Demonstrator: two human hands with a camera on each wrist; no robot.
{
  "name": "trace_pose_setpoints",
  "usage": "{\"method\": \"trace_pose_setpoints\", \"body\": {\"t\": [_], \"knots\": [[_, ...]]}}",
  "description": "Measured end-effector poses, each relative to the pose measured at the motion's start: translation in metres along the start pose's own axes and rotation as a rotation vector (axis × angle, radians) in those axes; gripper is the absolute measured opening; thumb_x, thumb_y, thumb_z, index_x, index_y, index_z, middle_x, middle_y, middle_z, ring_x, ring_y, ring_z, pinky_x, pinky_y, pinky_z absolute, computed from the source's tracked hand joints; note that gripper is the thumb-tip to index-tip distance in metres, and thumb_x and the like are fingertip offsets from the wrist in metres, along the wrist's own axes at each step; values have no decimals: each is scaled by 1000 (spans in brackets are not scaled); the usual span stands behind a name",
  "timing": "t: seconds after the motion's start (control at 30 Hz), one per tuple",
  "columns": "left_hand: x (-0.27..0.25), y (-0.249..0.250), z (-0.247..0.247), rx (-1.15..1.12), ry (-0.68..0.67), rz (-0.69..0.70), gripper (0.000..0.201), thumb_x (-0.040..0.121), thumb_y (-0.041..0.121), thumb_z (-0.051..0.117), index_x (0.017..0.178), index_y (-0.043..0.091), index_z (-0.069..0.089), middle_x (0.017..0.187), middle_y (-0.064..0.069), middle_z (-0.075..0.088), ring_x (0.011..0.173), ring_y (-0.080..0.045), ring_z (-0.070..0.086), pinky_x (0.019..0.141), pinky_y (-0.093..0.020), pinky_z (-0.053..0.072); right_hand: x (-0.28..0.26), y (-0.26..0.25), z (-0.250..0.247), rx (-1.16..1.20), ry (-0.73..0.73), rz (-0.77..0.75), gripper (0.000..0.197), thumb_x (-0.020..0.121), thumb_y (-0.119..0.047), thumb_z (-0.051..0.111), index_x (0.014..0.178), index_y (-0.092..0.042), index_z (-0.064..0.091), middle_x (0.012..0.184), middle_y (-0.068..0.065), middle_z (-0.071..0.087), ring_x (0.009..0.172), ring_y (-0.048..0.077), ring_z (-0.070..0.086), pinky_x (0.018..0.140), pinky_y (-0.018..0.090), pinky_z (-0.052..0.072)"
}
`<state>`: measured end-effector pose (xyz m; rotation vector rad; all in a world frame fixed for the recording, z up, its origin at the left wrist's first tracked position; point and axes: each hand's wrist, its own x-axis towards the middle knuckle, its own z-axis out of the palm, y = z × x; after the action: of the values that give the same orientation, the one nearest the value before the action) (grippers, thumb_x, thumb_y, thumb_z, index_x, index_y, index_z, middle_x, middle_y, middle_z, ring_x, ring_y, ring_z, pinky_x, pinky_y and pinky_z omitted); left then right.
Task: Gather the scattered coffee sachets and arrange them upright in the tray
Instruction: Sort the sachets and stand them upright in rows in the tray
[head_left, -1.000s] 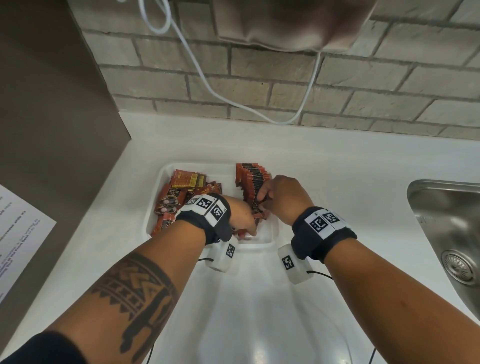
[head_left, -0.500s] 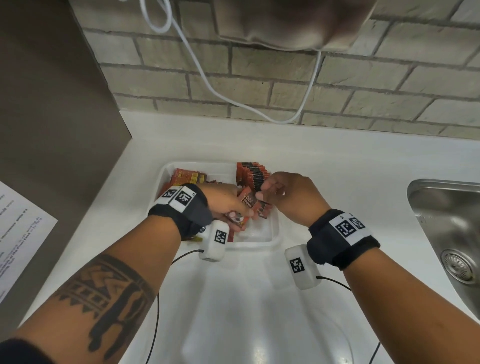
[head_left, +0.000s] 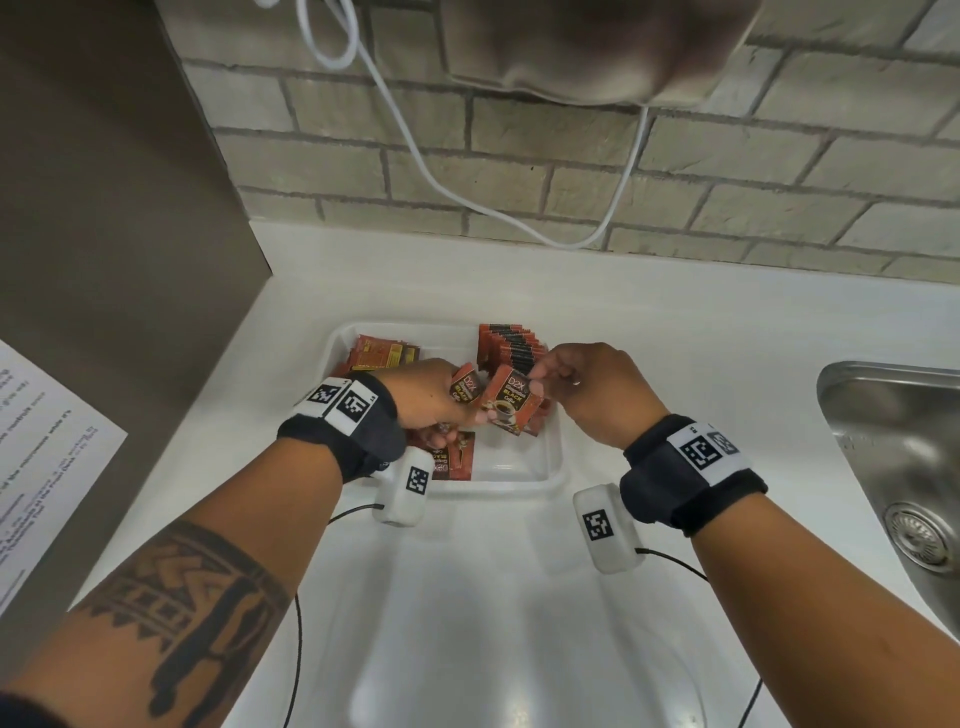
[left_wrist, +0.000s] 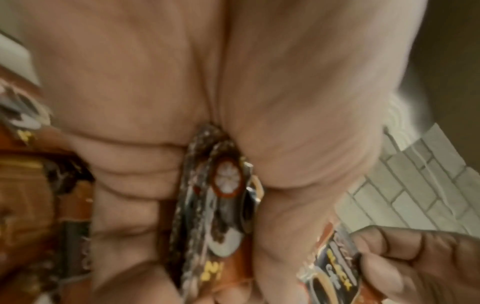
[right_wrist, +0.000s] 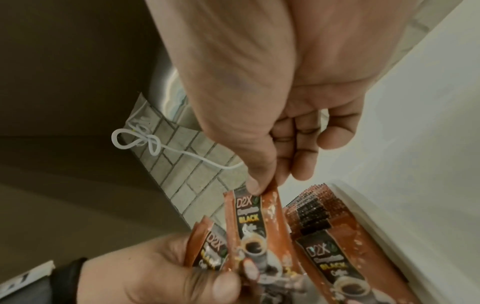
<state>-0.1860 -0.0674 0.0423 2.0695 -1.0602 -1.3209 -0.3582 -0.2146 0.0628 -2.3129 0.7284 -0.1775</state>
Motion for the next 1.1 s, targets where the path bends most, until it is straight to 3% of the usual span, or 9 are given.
{"method": "trace_pose_setpoints", "body": {"t": [0.1, 0.17, 0.27, 0.33, 0.47, 0.57, 0.7, 0.93, 1.1], "knots": [[-1, -7, -4, 185, 48, -118, 30, 93, 33, 70, 102, 5, 67, 77, -13, 69, 59, -19, 62, 55, -29, 56, 0, 0, 0, -106, 14, 4, 14, 95, -15, 60, 91, -21, 73, 76, -23, 59, 70, -6, 52, 61, 1, 36], [0, -6, -4, 293, 48, -148, 28, 94, 32, 68, 100, 6, 64, 73, -7, 66, 54, -15, 58, 51, -25, 49, 1, 0, 2, -117, 7, 27, 16, 94, -15, 60, 89, -22, 73, 76, -22, 58, 68, -7, 51, 59, 2, 36], [-1, 3, 3, 439, -8, -102, 24, 95, 36, 66, 96, 14, 54, 72, -1, 66, 58, -14, 57, 59, -28, 51, 3, 0, 6, -130, -16, 61, 14, 89, -13, 65, 85, -22, 75, 77, -18, 59, 70, -2, 52, 54, 6, 34], [-2, 14, 12, 542, -68, -38, 21, 96, 35, 63, 108, 18, 58, 74, 2, 64, 64, -13, 57, 69, -30, 52, 4, -2, 9, -140, -25, 73, 15, 85, -10, 66, 83, -20, 77, 73, -17, 59, 69, -1, 53, 55, 8, 32], [14, 19, 29, 634, -155, -81, 39, 91, 42, 63, 121, 19, 65, 98, -3, 73, 91, -23, 68, 91, -41, 56, 3, -10, 11, -232, -63, 68, 24, 85, -8, 60, 78, -18, 80, 71, -14, 60, 66, 2, 54, 58, 13, 39], [21, 25, 36, 651, -174, -121, 37, 88, 42, 64, 116, 18, 69, 101, -3, 73, 93, -24, 70, 88, -38, 57, 4, -12, 14, -285, -85, 82, 23, 88, -12, 58, 83, -17, 80, 87, -2, 69, 81, 16, 63, 69, 25, 48], [27, 33, 42, 639, -194, -133, 25, 92, 33, 62, 94, 9, 71, 77, -1, 66, 66, -18, 59, 71, -30, 50, 6, -11, 17, -320, -110, 91, 22, 90, -14, 57, 89, -16, 79, 97, 3, 70, 92, 21, 64, 75, 29, 50], [31, 38, 45, 643, -191, -156, 30, 94, 34, 61, 102, 8, 72, 86, -3, 68, 74, -19, 60, 79, -31, 53, 11, -7, 19, -301, -118, 116, 20, 88, -12, 60, 87, -20, 79, 96, -1, 68, 89, 19, 63, 72, 27, 48], [32, 39, 46, 629, -183, -154, 33, 96, 35, 60, 108, 6, 72, 90, -3, 68, 77, -19, 60, 80, -31, 52, 12, -1, 19, -258, -95, 118, 16, 87, -11, 65, 89, -24, 73, 82, -14, 49, 85, 14, 56, 72, 26, 43]]}}
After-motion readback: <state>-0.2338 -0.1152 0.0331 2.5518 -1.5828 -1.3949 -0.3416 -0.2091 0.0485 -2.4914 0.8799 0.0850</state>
